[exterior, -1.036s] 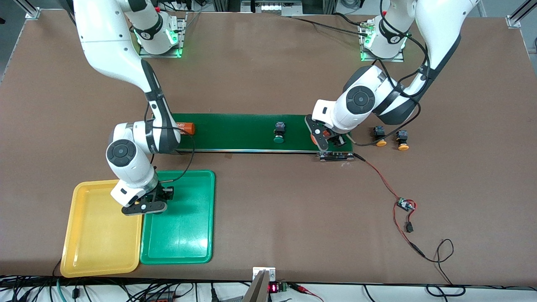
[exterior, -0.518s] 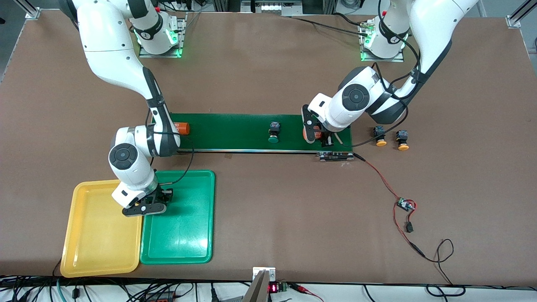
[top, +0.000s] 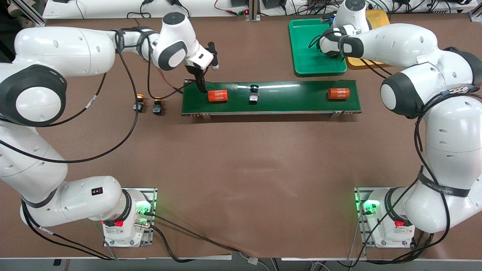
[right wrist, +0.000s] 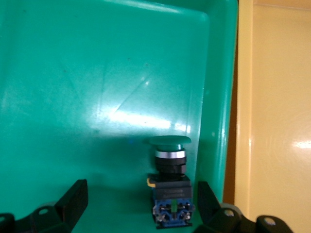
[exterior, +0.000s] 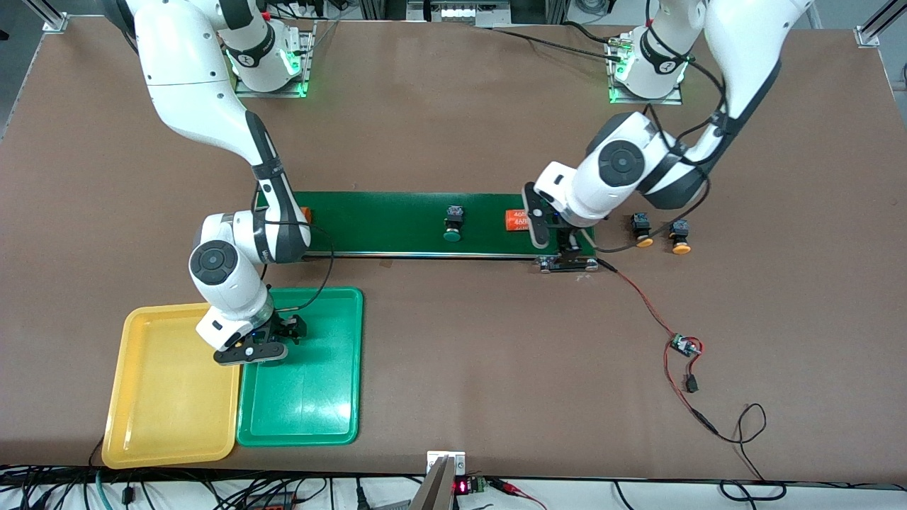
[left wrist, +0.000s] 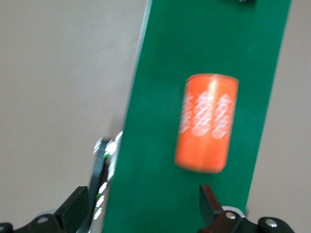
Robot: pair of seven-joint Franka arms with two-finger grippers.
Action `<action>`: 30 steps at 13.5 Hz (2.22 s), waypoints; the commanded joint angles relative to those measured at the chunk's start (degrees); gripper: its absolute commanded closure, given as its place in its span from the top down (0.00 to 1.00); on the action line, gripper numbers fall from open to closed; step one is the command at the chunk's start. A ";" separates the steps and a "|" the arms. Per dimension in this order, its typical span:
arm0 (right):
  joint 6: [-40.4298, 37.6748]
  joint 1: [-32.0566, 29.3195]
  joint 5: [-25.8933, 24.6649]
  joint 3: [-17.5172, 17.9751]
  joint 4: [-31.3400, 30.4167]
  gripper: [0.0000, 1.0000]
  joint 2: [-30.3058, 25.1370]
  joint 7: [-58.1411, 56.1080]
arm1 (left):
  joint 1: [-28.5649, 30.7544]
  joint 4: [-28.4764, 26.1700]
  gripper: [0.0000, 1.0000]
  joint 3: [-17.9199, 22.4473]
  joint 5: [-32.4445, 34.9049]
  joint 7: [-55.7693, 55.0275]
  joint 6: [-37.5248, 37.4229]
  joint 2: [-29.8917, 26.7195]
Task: Sort buttons by color to trays
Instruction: 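Grasp a green button with the right gripper while the left gripper grasps a yellow one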
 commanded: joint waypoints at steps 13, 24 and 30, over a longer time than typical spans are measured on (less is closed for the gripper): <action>-18.24 -0.35 0.92 20.79 -18.74 1.00 -26.30 30.38 | 2.82 -7.06 1.00 21.22 -11.47 -32.35 -13.17 -7.59; -5.15 4.39 -3.64 25.55 -24.10 1.00 -21.21 41.81 | 0.98 -16.21 0.47 21.31 -13.68 -47.87 3.72 -1.87; -4.62 4.39 -4.09 25.55 -24.02 1.00 -20.33 42.26 | 0.97 -11.75 0.25 19.74 -13.68 -48.30 -6.26 -6.61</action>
